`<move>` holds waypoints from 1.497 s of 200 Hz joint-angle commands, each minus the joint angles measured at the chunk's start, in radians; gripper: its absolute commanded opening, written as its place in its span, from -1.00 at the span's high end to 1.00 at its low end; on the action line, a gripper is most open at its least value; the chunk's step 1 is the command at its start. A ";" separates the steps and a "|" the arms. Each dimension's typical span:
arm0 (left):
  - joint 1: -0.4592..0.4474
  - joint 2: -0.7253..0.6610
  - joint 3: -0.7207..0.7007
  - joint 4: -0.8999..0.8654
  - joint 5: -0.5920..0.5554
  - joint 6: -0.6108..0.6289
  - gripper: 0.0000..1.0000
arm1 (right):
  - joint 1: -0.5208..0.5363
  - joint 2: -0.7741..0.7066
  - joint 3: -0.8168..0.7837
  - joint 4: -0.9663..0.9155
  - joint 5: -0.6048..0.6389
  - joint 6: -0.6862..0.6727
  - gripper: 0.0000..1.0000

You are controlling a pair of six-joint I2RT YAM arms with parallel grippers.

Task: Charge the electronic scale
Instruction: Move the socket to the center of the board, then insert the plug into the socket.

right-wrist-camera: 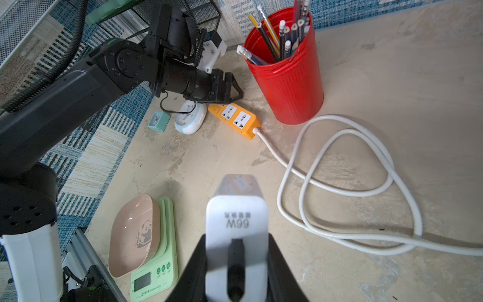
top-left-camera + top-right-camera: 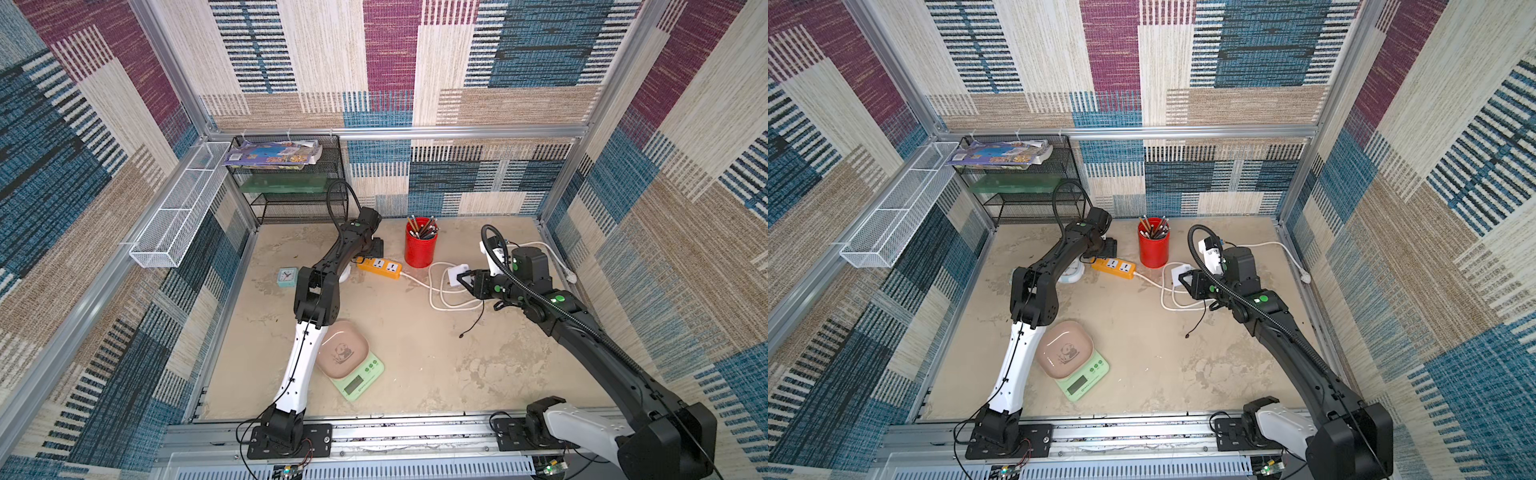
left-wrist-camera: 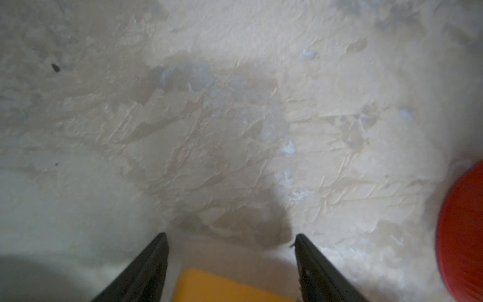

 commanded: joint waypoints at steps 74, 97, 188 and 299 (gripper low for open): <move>-0.109 -0.418 -0.692 0.266 0.229 -0.387 -0.52 | 0.082 0.013 -0.023 0.075 0.096 0.076 0.67; -0.147 -0.492 -0.801 0.328 0.240 -0.425 -0.52 | 0.164 0.042 -0.028 0.104 0.177 0.107 0.65; -0.016 -0.747 -0.995 0.270 -0.004 -0.303 -0.63 | 0.436 0.456 0.322 -0.133 0.483 0.271 0.69; 0.073 -0.936 -1.180 0.306 -0.117 -0.225 -0.64 | 0.506 0.765 0.600 -0.362 0.640 0.390 0.75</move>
